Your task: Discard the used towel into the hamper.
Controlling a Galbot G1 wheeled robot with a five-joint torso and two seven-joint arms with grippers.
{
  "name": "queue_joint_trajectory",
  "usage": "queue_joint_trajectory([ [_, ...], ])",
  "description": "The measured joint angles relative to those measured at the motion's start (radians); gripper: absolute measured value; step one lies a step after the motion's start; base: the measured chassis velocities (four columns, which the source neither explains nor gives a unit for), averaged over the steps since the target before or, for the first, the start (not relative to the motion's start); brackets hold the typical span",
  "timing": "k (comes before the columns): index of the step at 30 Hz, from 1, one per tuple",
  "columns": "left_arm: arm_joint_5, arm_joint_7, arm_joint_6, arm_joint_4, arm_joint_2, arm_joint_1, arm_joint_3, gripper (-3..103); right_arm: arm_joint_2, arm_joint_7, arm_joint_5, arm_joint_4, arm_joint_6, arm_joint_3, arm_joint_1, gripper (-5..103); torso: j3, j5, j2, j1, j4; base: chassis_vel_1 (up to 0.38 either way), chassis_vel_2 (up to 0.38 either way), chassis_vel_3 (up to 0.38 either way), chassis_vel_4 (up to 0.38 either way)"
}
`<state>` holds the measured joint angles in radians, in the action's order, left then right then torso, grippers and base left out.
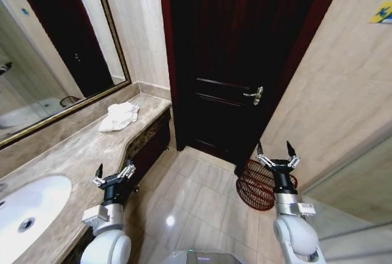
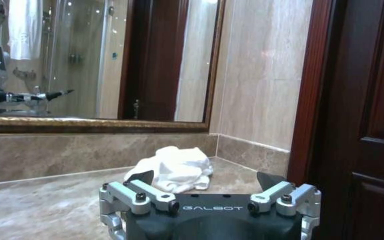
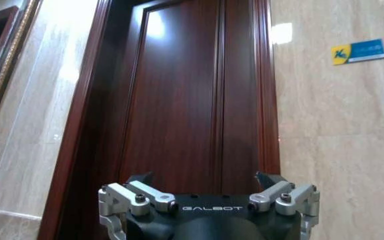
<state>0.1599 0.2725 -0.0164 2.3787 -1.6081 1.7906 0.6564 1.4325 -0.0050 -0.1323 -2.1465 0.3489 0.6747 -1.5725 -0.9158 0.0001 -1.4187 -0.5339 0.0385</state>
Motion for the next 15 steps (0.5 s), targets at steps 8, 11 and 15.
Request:
queue_joint_trajectory([
  [8,0.011,-0.007,0.026,0.004,0.000,-0.004,0.012,100,0.003,-0.005,0.000,0.002,0.046,0.000,-0.001,100,0.000,-0.0002,0.000,-0.001,0.0000,-0.168,0.157,0.139,-0.146],
  [11,0.023,-0.008,0.028,0.012,0.000,-0.004,0.025,100,0.004,-0.005,-0.002,0.005,0.060,0.003,0.001,100,0.000,0.0000,0.000,0.000,0.0002,-0.023,0.031,0.008,-0.008],
  [15,0.035,-0.008,0.025,0.024,0.000,-0.001,0.033,100,0.007,-0.004,-0.011,0.005,0.077,0.005,0.003,100,0.000,0.0000,0.000,0.001,0.0000,0.011,-0.027,-0.019,0.013],
])
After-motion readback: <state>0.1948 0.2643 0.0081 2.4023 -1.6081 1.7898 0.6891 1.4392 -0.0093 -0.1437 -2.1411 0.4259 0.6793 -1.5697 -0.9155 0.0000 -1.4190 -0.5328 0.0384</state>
